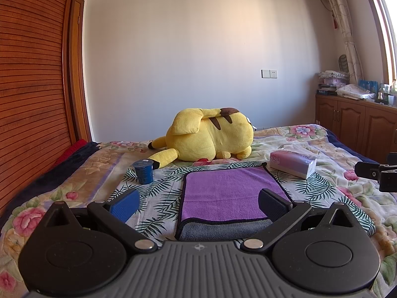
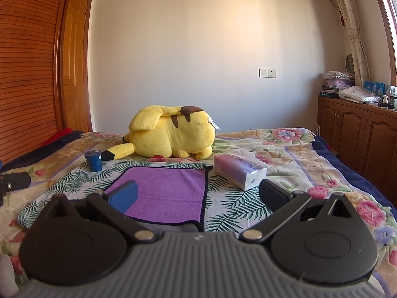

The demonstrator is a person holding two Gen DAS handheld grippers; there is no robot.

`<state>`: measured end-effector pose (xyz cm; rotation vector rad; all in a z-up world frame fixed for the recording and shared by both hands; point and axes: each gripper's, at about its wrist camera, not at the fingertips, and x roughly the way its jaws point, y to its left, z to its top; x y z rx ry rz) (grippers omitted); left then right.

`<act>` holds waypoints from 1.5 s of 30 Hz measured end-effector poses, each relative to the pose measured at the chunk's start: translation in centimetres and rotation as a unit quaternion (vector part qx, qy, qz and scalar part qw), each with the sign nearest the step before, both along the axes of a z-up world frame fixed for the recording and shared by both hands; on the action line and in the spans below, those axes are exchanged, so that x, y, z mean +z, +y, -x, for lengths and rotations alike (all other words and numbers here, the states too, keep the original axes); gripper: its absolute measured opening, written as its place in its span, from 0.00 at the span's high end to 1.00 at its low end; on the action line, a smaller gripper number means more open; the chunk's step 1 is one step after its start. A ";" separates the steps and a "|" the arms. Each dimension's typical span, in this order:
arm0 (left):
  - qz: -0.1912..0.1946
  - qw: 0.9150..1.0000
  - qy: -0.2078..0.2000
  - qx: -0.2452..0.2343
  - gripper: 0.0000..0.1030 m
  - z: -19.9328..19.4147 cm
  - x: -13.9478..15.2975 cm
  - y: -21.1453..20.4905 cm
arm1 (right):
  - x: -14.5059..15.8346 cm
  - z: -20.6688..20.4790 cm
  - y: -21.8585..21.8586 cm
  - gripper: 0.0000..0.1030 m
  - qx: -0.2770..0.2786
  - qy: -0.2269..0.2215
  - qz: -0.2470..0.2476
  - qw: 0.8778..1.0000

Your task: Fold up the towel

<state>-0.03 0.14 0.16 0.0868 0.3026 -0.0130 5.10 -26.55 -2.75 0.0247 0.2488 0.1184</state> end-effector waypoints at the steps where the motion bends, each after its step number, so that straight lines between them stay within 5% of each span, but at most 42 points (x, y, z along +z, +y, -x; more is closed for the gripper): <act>1: 0.000 1.000 0.000 0.000 0.16 0.0 0.0 0.0 | 0.0 0.0 0.0 0.00 0.000 0.000 0.000 1.000; 45: -0.010 1.000 0.026 -0.002 0.16 -0.5 -0.7 -0.1 | 0.2 -0.2 0.5 0.00 0.006 0.007 0.000 1.000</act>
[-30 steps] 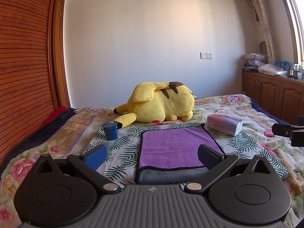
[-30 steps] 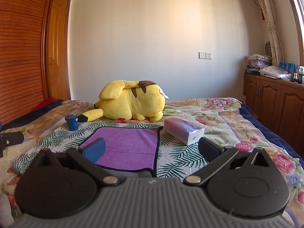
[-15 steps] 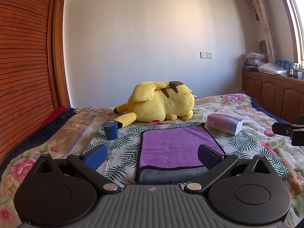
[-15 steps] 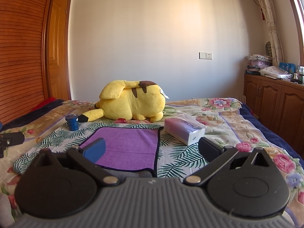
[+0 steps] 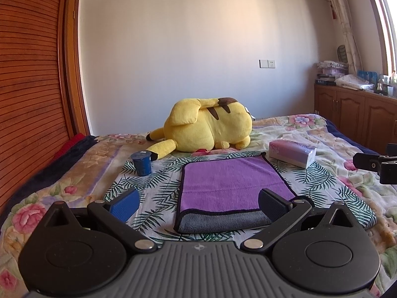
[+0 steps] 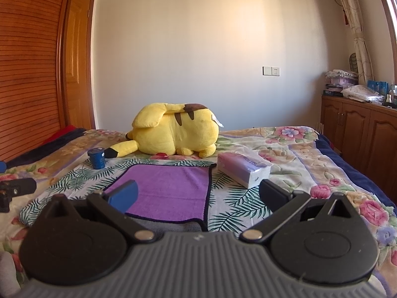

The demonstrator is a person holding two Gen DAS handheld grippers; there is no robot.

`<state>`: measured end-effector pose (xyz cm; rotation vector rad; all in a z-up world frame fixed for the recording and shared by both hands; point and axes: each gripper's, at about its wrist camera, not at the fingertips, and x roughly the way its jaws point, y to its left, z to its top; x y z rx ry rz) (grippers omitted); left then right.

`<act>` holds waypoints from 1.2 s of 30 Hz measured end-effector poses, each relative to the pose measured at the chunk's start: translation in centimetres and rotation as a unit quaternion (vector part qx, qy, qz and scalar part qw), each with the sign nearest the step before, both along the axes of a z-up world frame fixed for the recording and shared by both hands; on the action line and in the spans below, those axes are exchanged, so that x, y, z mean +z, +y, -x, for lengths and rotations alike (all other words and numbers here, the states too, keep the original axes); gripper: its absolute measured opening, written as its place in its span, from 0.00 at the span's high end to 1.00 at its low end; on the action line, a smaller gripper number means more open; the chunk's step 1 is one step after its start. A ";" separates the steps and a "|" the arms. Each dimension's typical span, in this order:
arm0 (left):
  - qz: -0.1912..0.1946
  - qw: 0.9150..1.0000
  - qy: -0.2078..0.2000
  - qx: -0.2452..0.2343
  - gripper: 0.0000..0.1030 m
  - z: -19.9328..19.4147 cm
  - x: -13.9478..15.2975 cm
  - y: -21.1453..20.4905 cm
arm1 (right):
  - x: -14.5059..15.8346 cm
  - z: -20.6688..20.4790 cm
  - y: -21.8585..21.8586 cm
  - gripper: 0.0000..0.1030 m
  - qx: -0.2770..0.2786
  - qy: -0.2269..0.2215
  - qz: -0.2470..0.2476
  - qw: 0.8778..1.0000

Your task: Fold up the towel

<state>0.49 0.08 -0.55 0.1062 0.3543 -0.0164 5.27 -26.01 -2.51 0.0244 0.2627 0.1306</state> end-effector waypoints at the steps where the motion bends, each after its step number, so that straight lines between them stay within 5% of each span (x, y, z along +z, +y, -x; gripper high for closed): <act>1: 0.000 1.000 0.002 -0.001 0.16 0.0 0.0 -0.1 | 0.0 -0.1 0.1 0.00 0.001 0.001 0.000 1.000; 36: -0.015 0.997 0.071 -0.023 0.19 -6.7 -1.2 0.3 | -1.8 -5.3 1.5 0.00 0.048 0.063 0.028 0.996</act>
